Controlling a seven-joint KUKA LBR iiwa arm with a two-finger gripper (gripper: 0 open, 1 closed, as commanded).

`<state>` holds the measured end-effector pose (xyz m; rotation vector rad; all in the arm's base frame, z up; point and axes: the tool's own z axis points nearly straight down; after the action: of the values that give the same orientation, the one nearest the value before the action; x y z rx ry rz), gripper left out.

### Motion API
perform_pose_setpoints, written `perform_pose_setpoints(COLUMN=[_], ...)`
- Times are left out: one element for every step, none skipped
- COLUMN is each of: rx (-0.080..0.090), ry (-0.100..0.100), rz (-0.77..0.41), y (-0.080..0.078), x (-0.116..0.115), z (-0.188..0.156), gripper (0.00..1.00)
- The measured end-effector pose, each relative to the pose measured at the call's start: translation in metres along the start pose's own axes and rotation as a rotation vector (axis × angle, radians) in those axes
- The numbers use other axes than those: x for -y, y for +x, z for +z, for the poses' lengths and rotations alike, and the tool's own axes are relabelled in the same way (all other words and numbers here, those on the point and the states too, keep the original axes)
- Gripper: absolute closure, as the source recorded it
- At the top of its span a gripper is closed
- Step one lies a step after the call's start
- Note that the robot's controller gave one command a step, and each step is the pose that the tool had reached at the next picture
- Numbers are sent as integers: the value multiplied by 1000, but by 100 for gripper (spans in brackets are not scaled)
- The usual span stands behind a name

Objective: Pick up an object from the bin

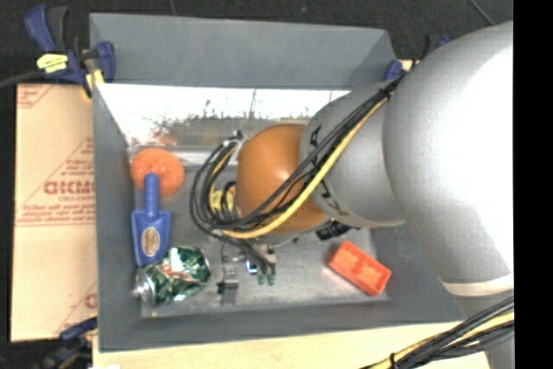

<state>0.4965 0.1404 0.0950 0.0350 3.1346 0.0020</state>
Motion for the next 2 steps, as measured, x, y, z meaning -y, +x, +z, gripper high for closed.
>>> perform_pose_setpoints(rx=[0,-3], ry=[-2,2], rz=[37,154], y=[14,26], x=[-19,-42], z=[20,25], gripper=[0,100])
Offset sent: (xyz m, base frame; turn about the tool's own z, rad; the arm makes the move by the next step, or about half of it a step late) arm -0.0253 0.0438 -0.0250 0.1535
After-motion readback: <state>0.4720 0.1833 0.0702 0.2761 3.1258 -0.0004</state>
